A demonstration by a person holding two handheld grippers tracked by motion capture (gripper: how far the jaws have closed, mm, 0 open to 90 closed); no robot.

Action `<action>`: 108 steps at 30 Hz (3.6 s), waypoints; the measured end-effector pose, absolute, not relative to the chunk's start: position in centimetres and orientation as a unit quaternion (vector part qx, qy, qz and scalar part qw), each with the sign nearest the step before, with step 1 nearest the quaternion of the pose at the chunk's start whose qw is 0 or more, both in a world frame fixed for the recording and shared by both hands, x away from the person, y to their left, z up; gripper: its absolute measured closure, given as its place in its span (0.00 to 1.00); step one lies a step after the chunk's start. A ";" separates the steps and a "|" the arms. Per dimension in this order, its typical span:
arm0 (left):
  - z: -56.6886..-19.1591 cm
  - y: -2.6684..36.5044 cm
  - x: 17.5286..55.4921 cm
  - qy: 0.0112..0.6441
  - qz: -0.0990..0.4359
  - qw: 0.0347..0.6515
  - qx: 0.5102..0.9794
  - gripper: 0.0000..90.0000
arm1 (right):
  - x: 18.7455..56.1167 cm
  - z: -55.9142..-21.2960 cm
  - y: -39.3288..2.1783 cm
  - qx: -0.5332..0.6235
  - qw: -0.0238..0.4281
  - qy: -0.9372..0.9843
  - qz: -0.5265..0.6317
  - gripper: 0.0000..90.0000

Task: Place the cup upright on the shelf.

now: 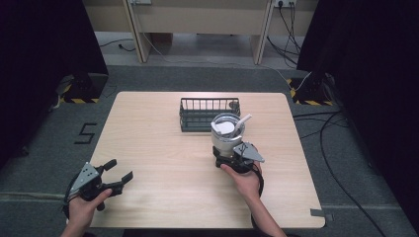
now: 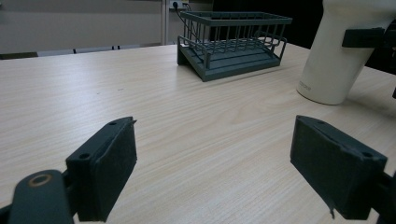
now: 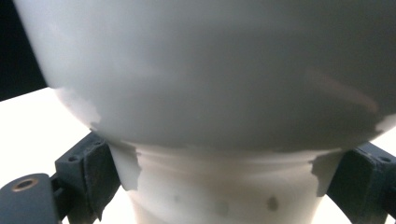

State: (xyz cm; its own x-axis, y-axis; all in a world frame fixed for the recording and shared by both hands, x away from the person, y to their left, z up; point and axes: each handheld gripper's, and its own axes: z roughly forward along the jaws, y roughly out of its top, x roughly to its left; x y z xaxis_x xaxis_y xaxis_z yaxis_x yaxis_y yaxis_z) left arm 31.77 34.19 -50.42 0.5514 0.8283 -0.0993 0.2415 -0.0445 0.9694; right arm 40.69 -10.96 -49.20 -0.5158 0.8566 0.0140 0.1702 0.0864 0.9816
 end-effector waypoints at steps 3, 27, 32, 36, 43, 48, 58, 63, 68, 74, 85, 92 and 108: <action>-50.4 34.2 31.8 0.397 0.259 0.566 0.674 0.16 | 40.8 -49.1 -11.1 0.380 0.312 0.673 0.553 0.12; -50.5 34.2 31.8 0.399 0.258 0.567 0.672 0.16 | 41.6 -47.8 -10.9 0.376 0.293 0.689 0.546 0.12; -50.4 34.2 31.8 0.400 0.258 0.567 0.672 0.16 | 42.0 -47.1 -10.9 0.376 0.294 0.685 0.551 0.12; -50.5 34.2 31.8 0.400 0.258 0.567 0.672 0.16 | 42.2 -46.6 -10.9 0.373 0.298 0.685 0.550 0.12; -50.5 34.2 31.8 0.400 0.258 0.567 0.672 0.16 | 42.8 -45.7 -10.9 0.373 0.302 0.682 0.552 0.12; -50.5 34.2 31.8 0.400 0.257 0.568 0.672 0.16 | 43.2 -45.0 -10.8 0.370 0.306 0.681 0.553 0.12; -50.5 34.3 31.8 0.400 0.257 0.568 0.672 0.16 | 44.2 -43.5 -10.6 0.367 0.312 0.676 0.558 0.12; -50.5 34.3 31.8 0.400 0.257 0.568 0.672 0.16 | 44.7 -43.1 -10.5 0.368 0.312 0.673 0.561 0.12; -50.5 34.3 31.8 0.400 0.257 0.568 0.672 0.16 | 45.2 -42.7 -10.4 0.369 0.313 0.672 0.561 0.12; -50.5 34.3 31.8 0.401 0.257 0.568 0.671 0.16 | 45.9 -42.0 -10.3 0.370 0.314 0.670 0.561 0.12; -50.5 34.3 31.9 0.401 0.257 0.570 0.670 0.16 | 46.9 -41.0 -9.9 0.371 0.317 0.668 0.562 0.12; -50.5 34.3 31.9 0.401 0.256 0.571 0.669 0.16 | 47.6 -40.5 -9.7 0.370 0.321 0.668 0.560 0.12; -50.5 34.3 31.9 0.401 0.256 0.572 0.668 0.16 | 48.9 -39.0 -9.2 0.370 0.328 0.662 0.563 0.12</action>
State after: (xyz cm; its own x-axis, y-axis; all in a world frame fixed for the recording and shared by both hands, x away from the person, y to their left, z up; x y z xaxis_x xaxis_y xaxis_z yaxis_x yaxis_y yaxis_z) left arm 31.88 34.33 -50.47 0.5472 0.8288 -0.1170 0.2426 -0.0232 0.9699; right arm 48.92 -9.16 -39.00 -0.5114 0.8592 -0.0178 0.1199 0.0919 0.9885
